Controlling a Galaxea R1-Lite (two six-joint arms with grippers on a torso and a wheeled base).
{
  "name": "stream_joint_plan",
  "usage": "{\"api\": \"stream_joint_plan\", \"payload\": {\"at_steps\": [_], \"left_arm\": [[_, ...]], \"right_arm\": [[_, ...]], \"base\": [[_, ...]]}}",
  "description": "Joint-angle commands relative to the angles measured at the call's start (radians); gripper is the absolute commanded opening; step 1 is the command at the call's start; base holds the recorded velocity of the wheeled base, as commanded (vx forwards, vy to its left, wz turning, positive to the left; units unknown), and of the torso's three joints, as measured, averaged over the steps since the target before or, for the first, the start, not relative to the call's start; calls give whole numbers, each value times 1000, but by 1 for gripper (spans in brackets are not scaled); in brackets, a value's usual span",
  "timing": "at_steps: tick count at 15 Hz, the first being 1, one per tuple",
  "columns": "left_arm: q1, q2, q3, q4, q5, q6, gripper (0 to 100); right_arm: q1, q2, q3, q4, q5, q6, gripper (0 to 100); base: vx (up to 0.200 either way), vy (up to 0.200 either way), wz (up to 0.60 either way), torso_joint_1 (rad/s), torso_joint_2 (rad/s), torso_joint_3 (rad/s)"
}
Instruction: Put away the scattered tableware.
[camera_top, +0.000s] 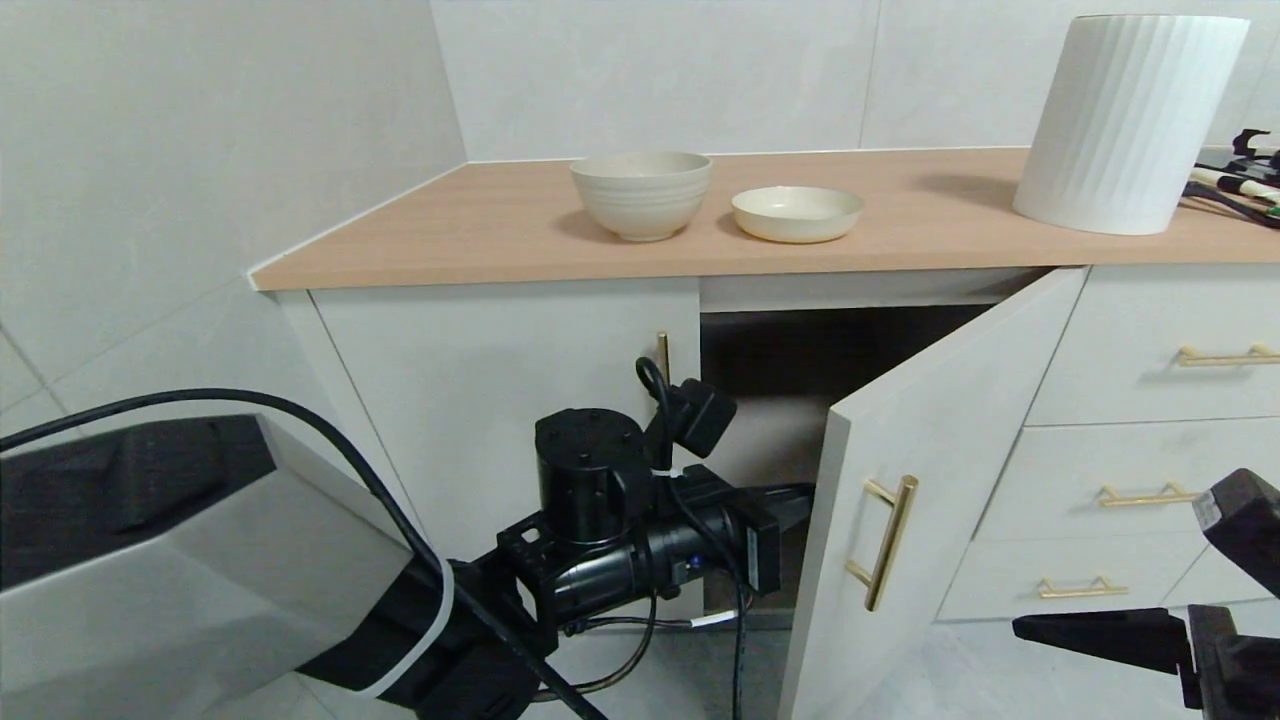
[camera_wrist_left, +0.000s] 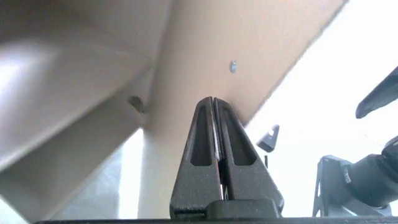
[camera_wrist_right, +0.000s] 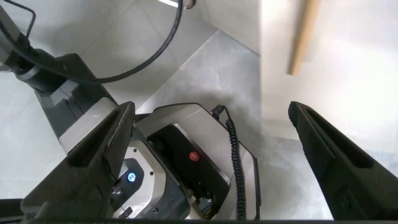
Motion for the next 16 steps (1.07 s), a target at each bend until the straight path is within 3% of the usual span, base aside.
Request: {"api": "stream_joint_plan", "payload": {"at_steps": [1, 6, 9, 14, 16], "left_arm": [[3, 8, -84, 73, 2, -1, 0], [-5, 8, -178, 195, 3, -1, 0], [-14, 7, -202, 217, 22, -1, 0], [-23, 48, -273, 264, 26, -1, 0], [-25, 67, -308, 300, 58, -1, 0]], "right_arm": [[0, -5, 1, -1, 0, 0, 100], [0, -5, 2, -1, 0, 0, 100], [0, -6, 2, -1, 0, 0, 100], [13, -28, -2, -1, 0, 0, 100], [13, -28, -1, -1, 0, 0, 100]], "base": [[0, 0, 0, 0, 0, 0], [0, 0, 0, 0, 0, 0], [-200, 0, 0, 9, 4, 4], [0, 0, 0, 0, 0, 0], [0, 0, 0, 0, 0, 0]]}}
